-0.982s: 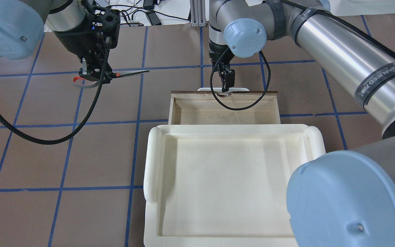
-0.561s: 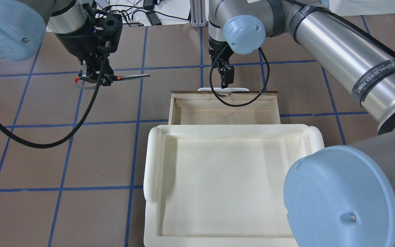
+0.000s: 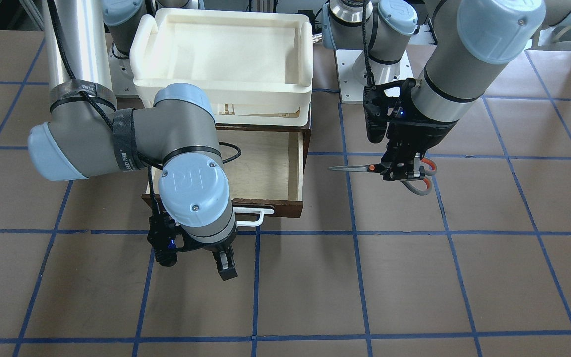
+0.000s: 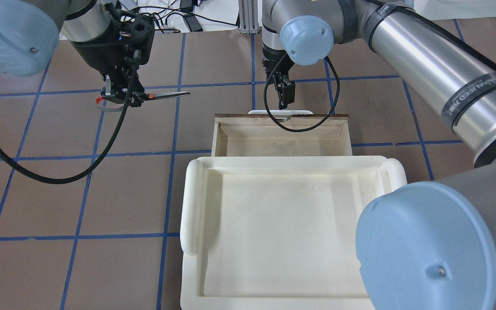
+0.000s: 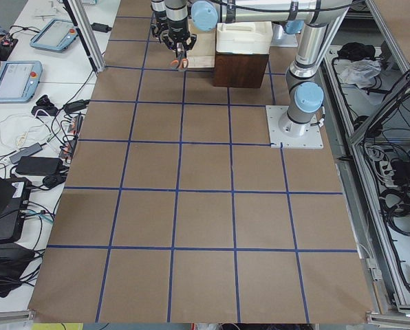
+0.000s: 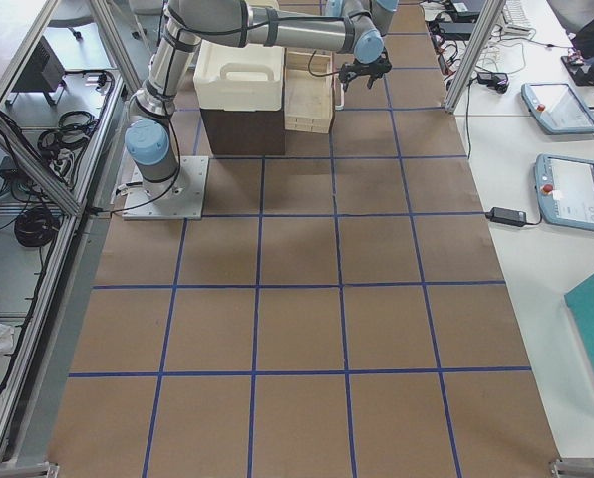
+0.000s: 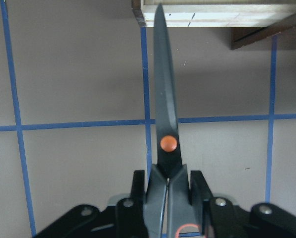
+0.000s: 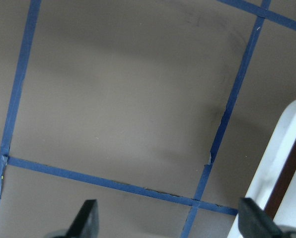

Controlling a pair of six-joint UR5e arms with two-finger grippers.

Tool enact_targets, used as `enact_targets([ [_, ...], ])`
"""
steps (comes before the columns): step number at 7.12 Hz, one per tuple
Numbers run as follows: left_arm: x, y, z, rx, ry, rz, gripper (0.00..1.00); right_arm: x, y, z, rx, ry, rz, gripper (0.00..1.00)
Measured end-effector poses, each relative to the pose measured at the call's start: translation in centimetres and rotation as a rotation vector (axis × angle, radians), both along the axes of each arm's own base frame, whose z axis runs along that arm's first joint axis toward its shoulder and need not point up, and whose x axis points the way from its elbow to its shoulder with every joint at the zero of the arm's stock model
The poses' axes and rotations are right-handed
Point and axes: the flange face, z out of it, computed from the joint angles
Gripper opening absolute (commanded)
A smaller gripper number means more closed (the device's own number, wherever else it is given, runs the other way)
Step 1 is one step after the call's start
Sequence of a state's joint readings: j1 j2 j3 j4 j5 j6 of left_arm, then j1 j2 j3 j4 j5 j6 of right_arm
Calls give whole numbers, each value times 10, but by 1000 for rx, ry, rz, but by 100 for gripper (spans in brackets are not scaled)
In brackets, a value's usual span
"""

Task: Place scissors in drawer with both arms

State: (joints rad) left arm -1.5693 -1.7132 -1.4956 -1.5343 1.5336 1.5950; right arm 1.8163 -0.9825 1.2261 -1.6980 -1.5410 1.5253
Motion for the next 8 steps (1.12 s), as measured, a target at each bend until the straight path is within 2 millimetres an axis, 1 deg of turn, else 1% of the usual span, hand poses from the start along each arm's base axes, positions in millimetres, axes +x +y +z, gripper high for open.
enact_targets([
  [1, 0, -1, -1, 2, -5, 4, 0, -2, 5, 2, 21, 12, -13, 100],
  [3, 1, -1, 0, 0, -16, 16, 0, -3, 8, -2, 48, 25, -51, 100],
  [5, -1, -1, -1, 3, -17, 56, 0, -3, 9, -7, 59, 28, -67, 100],
  [8, -1, -2, -5, 15, -17, 68, 0, -2, 8, -18, 76, 26, -70, 100],
])
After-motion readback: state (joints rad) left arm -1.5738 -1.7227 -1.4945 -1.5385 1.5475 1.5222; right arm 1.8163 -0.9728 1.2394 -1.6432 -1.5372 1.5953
